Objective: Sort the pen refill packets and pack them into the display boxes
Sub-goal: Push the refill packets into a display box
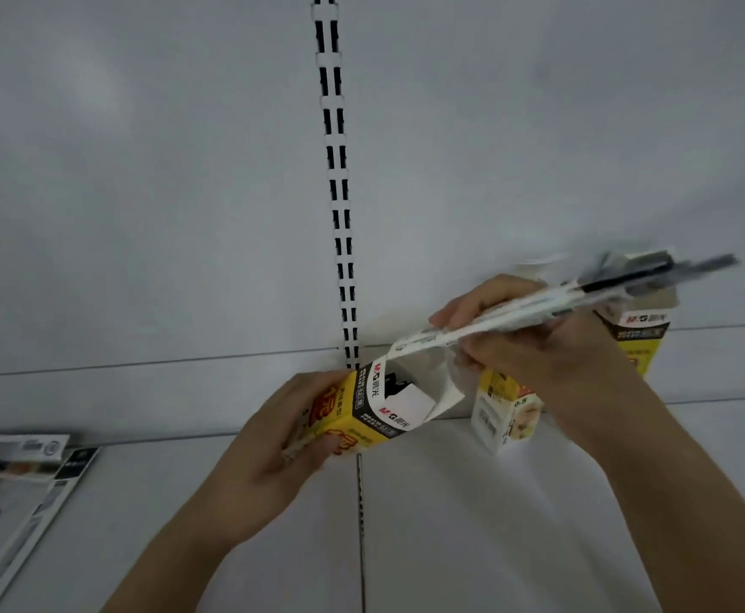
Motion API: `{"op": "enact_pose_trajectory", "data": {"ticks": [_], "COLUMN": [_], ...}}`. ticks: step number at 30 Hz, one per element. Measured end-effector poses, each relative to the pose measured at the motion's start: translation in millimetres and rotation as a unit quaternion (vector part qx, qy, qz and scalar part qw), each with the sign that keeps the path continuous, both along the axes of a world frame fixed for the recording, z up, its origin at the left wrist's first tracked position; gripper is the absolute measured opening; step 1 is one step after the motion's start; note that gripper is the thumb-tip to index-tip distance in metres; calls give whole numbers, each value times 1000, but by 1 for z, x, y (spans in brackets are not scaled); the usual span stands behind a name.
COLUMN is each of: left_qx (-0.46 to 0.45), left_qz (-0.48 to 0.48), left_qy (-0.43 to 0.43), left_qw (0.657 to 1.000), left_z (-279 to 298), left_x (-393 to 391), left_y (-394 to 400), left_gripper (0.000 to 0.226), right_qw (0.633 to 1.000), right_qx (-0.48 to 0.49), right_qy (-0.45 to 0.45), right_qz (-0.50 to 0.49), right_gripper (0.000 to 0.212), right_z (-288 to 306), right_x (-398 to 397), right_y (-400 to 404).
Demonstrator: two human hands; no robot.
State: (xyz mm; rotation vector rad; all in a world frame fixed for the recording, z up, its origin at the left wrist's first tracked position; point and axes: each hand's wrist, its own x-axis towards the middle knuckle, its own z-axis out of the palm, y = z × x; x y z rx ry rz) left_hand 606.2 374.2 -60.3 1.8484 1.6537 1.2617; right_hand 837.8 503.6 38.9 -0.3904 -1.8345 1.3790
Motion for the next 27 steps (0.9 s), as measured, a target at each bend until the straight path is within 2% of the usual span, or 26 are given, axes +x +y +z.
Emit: {"op": "enact_pose_trajectory", "data": {"ticks": [3, 6, 10, 13, 20, 24, 27], "left_qx": [-1, -6, -3, 9, 22, 22, 20], "left_qz": [-8, -7, -11, -12, -15, -16, -13], "left_qy": [-21, -29, -25, -33, -41, -43, -40], "left_qw": [1000, 1000, 1000, 999, 999, 999, 999], "left_z": [-3, -5, -8, -9, -11, -10, -11], "left_x": [-3, -4, -3, -4, -4, -4, -3], "left_y": [1, 2, 5, 5, 7, 7, 6], "left_gripper": [48, 49, 49, 49, 49, 49, 48], "right_qw": [996, 995, 993, 995, 992, 994, 991], "right_qx": [35, -17, 30, 8, 44, 30, 57], "right_qy": [-68, -76, -100, -63, -67, -71, -109], "right_qz": [42, 67, -52, -83, -97, -74, -49], "right_gripper": [12, 18, 14, 7, 12, 9, 8], "right_z": [-7, -11, -21, -24, -27, -26, -24], "right_x": [2, 2, -6, -7, -12, -10, -6], "right_y": [0, -5, -3, -6, -16, -15, -12]}}
